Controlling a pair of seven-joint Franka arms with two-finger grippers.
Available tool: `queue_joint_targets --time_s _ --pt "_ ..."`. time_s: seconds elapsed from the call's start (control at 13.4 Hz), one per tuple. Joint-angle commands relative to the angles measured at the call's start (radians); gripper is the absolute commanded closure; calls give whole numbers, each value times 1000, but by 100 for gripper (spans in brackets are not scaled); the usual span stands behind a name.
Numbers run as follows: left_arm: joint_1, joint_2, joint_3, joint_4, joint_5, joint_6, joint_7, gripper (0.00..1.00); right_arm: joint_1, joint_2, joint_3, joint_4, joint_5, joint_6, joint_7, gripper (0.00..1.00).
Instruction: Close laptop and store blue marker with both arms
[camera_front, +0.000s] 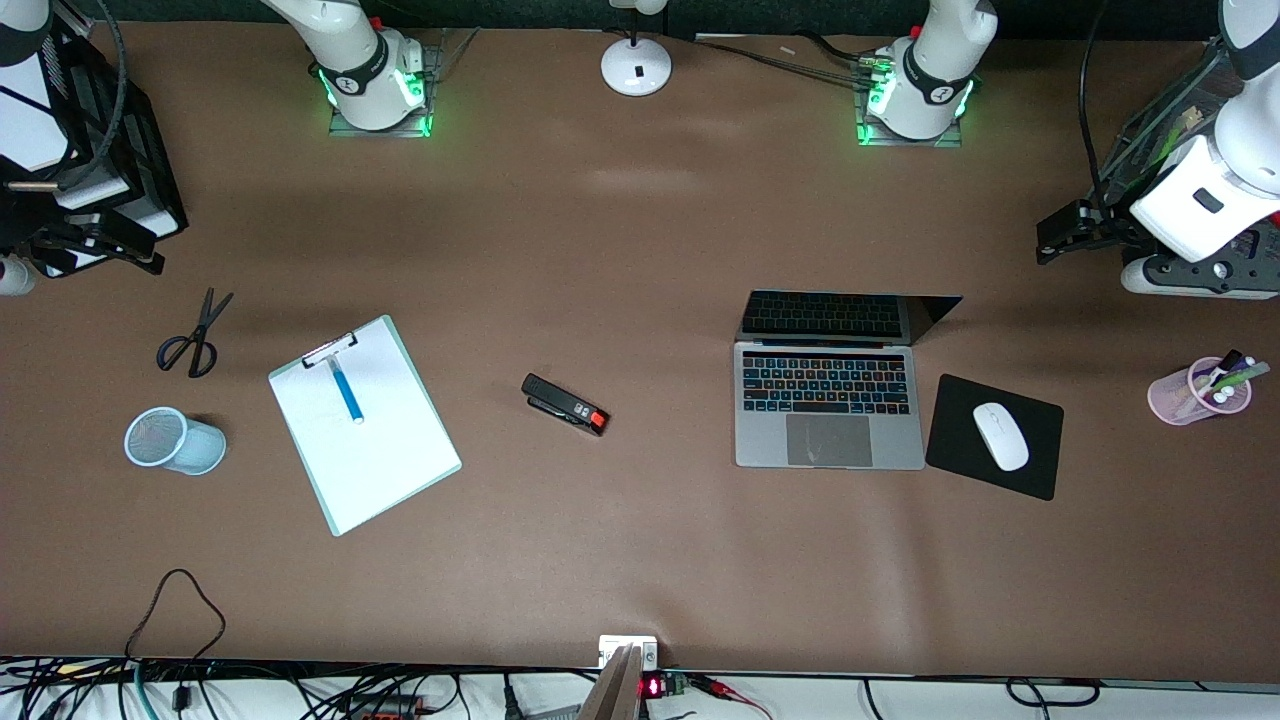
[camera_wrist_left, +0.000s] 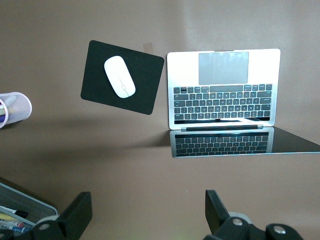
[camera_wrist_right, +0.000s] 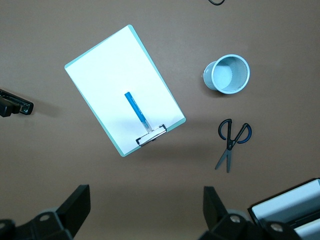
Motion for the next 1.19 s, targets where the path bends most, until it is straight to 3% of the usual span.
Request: queue_joint_targets --time_s 0.0,0.97,1.04,1.12 --pt "3 10 -2 29 11 -21 22 0 3 -16 4 0 -15 -20 8 0" --pt "2 55 -1 29 7 -59 14 0 3 75 1 3 -15 15 0 0" --pt "2 59 -2 29 3 -64 19 14 5 89 1 3 -13 21 2 0" --pt "2 61 -2 29 0 -67 19 35 5 111 1 3 -3 34 2 0"
